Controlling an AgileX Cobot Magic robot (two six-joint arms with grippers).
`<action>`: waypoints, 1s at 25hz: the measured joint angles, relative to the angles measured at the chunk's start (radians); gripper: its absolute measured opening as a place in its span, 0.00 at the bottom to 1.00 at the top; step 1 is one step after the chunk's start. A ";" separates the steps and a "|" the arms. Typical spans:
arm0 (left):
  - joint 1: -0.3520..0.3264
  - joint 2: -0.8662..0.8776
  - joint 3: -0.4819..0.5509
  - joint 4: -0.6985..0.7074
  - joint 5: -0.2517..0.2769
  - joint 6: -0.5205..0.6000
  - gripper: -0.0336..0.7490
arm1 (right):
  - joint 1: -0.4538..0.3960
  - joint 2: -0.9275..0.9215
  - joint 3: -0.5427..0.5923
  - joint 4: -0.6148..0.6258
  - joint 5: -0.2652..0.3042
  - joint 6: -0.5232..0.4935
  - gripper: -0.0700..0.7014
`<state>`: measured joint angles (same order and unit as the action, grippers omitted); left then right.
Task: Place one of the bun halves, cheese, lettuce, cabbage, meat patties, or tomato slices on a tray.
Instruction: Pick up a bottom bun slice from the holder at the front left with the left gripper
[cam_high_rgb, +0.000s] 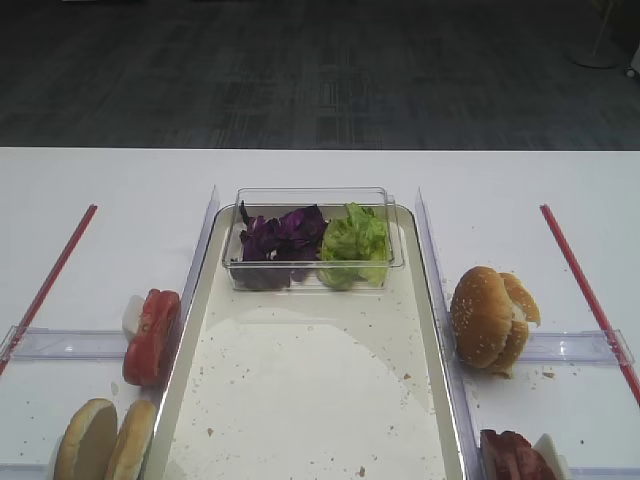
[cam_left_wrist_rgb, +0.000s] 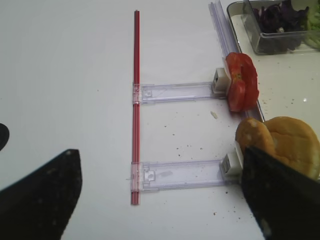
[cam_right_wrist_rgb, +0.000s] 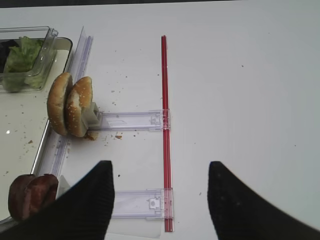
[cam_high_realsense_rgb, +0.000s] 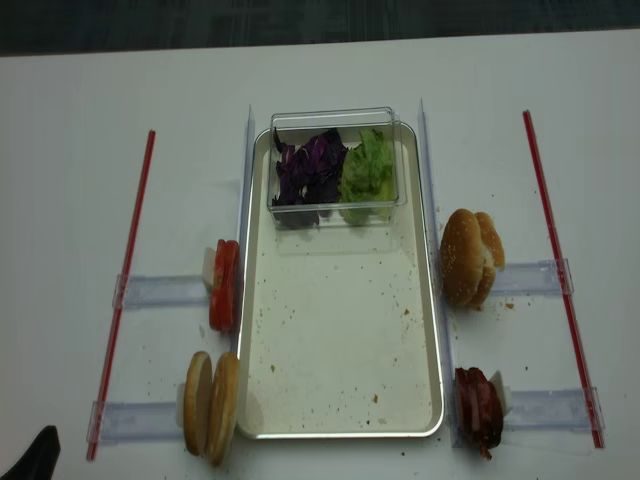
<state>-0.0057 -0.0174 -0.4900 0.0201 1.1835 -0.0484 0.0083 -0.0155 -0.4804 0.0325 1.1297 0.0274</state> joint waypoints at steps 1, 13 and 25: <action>0.000 0.000 0.000 0.000 0.000 0.000 0.81 | 0.000 0.000 0.000 0.000 0.000 0.000 0.67; 0.000 0.000 0.000 0.000 0.000 0.000 0.81 | 0.000 0.000 0.000 0.000 0.000 0.000 0.67; 0.000 0.006 0.000 0.000 0.004 0.002 0.81 | 0.000 0.000 0.000 0.000 0.000 0.000 0.67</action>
<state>-0.0057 -0.0115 -0.4900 0.0201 1.1879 -0.0469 0.0083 -0.0155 -0.4804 0.0325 1.1297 0.0274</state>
